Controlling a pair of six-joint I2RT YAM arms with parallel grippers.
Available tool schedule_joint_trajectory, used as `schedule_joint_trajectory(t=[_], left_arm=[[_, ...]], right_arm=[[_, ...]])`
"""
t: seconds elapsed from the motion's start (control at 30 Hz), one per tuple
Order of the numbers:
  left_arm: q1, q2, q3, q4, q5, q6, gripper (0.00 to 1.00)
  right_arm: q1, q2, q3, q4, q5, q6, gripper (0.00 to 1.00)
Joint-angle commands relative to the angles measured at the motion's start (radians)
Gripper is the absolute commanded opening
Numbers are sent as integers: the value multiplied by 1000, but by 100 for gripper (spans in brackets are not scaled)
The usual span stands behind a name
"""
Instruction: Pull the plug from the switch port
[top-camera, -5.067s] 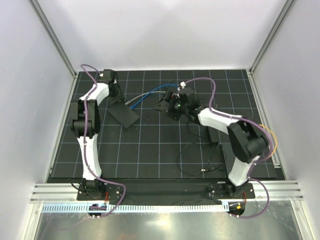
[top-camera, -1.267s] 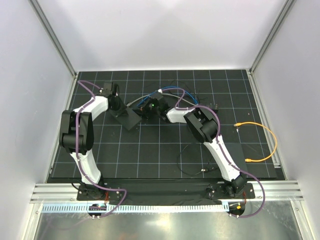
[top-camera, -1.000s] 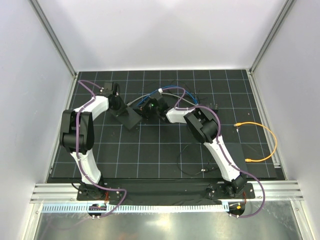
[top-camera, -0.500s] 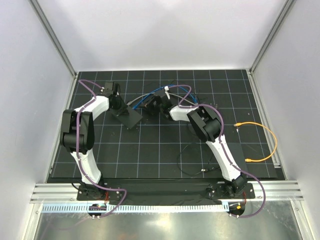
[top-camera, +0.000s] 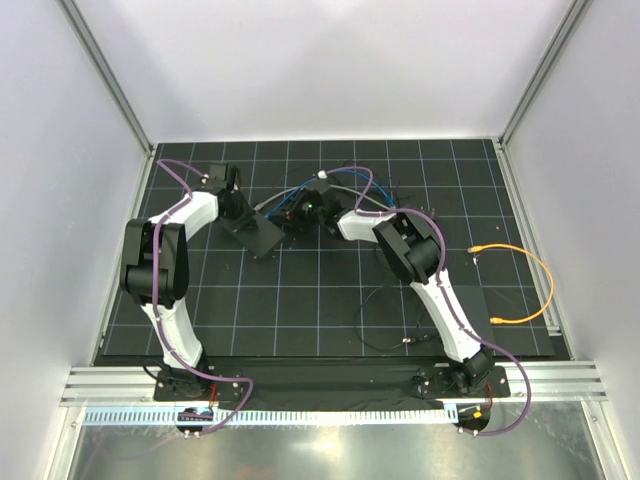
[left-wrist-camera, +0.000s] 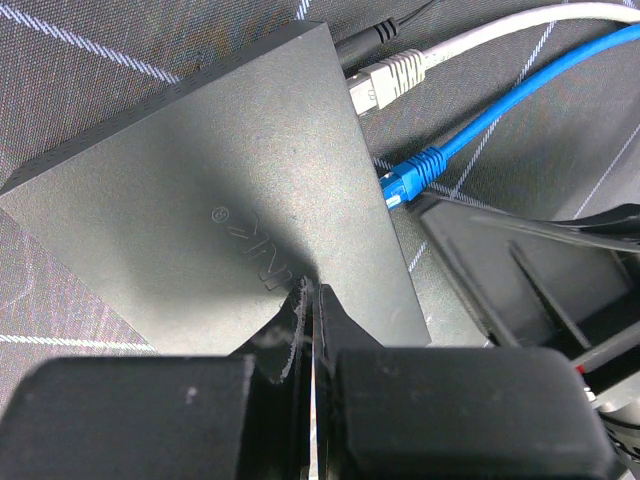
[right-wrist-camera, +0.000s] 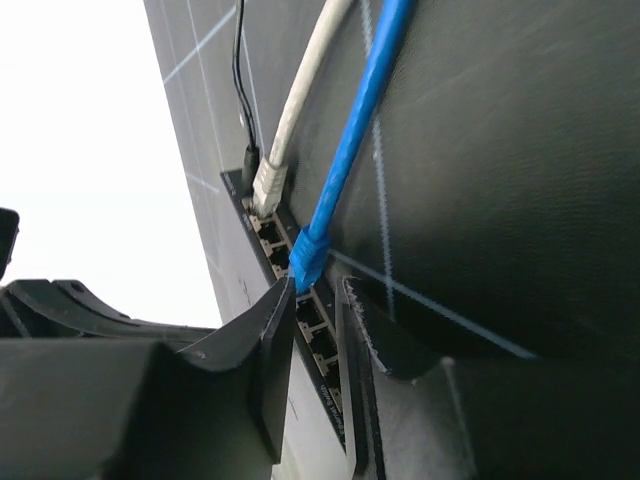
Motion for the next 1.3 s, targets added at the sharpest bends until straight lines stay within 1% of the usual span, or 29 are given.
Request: schedule_joint_trajectory(t=[0.0, 0.2, 0.23, 0.4, 0.57, 0.67, 0.7, 0.73, 0.9, 0.93, 0.97, 1.0, 1.07, 1.1, 1.2, 1.27], left_arm=[[-6, 38, -31, -83, -57, 30, 0], [-12, 41, -30, -85, -58, 32, 0], [-12, 40, -30, -86, -58, 32, 0], [-14, 38, -31, -90, -64, 33, 0], [-17, 43, -31, -99, -80, 32, 0], [-19, 50, -30, -109, -92, 30, 0], [-20, 50, -31, -111, -92, 30, 0], [-23, 54, -31, -111, -95, 32, 0], [-35, 61, -34, -125, -100, 32, 0], [-35, 60, -34, -126, -98, 32, 0], [-39, 63, -34, -126, -127, 33, 0], [-39, 63, -37, -126, -129, 33, 0], [-39, 66, -36, -129, -127, 35, 0], [-39, 69, -36, -129, -126, 38, 0], [-40, 70, -39, -128, -124, 41, 0], [-40, 69, -39, -126, -124, 41, 0]], right_arm=[[15, 25, 50, 37, -59, -6, 32], [30, 55, 78, 7, -45, 9, 36], [32, 66, 86, 5, -45, 11, 39], [34, 89, 118, -29, -23, 25, 39], [34, 112, 130, -61, 4, 42, 31], [34, 124, 124, -60, 21, 65, 18], [34, 127, 116, -49, 26, 72, 5], [34, 129, 113, -47, 30, 84, 1], [27, 126, 86, -6, 66, 109, 1], [26, 121, 74, 22, 78, 115, 1], [24, 120, 58, 52, 84, 135, 1], [21, 115, 28, 113, 95, 141, 1], [9, 118, 8, 176, 110, 172, 1], [6, 120, -9, 244, 113, 189, 1], [-12, 127, -20, 325, 131, 210, 1], [-25, 127, -14, 336, 136, 204, 1]])
